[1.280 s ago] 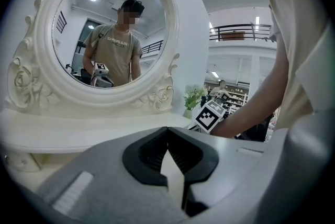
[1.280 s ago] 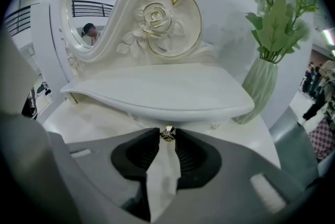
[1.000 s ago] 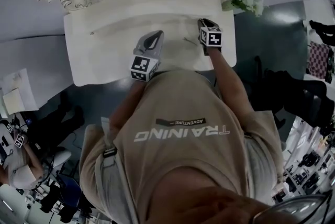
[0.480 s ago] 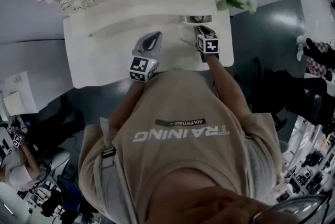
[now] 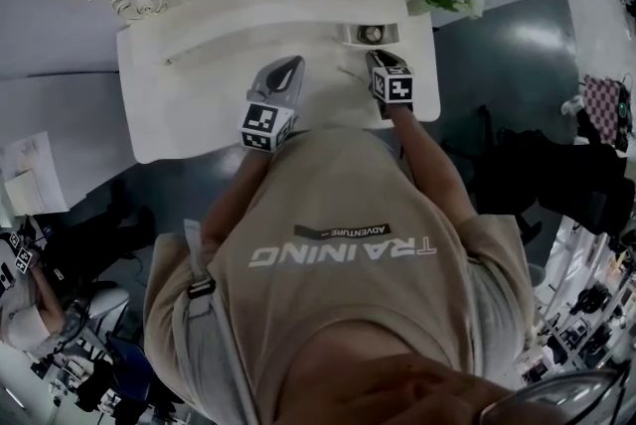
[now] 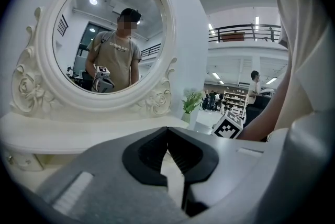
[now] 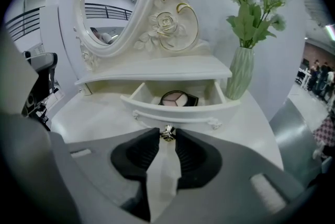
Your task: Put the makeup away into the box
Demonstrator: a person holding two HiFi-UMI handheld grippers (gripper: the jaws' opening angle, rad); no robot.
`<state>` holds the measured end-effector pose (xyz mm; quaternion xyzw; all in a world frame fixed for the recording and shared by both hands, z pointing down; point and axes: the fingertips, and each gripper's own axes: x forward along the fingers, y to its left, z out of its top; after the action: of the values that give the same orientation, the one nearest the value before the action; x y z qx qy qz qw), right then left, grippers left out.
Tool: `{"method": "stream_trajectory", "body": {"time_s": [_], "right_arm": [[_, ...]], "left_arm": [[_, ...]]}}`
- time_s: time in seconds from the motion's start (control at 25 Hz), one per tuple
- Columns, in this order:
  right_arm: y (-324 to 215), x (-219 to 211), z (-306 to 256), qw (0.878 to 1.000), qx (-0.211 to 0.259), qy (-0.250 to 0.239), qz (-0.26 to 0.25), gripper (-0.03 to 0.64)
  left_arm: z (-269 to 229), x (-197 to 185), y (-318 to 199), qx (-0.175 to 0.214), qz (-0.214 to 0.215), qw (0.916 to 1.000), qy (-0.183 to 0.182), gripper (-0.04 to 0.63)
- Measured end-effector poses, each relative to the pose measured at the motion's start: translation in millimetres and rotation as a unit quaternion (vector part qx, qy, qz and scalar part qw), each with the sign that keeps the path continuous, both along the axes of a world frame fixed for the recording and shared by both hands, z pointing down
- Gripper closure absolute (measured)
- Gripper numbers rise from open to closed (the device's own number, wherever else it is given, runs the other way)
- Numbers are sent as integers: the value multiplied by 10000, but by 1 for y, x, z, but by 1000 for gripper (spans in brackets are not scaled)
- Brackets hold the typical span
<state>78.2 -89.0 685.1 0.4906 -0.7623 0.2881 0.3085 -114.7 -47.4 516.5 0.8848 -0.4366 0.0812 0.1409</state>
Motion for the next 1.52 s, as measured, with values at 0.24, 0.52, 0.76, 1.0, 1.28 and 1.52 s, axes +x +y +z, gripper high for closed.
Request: {"method": "stream_trajectory", "body": {"time_s": [0.24,0.52,0.76,1.0,1.28,1.52], "right_arm": [[16,7,-4,9999,101,10,-16,504],[45,-7,-1,9967,-27,34,-815,506],[49,-52,1,9809,59,100,-1943,509],[43,-86,17,9573,-31,457,-2856,511],[46,-93,26,9415,-210,734,-3283,560],[47,-90,23,9371,-159,723,-3411,561]], "left_arm": [[0,6,-1,33,115,9999,5,589],[9,8,-5,-24,186,9998,30,589],[33,3,1,-349,2,9993,114,589],[38,-12,2,-282,-261,9993,27,589],[34,-32,0,-274,-678,9973,21,589],[33,-23,-6,-261,-627,9977,27,589]]}}
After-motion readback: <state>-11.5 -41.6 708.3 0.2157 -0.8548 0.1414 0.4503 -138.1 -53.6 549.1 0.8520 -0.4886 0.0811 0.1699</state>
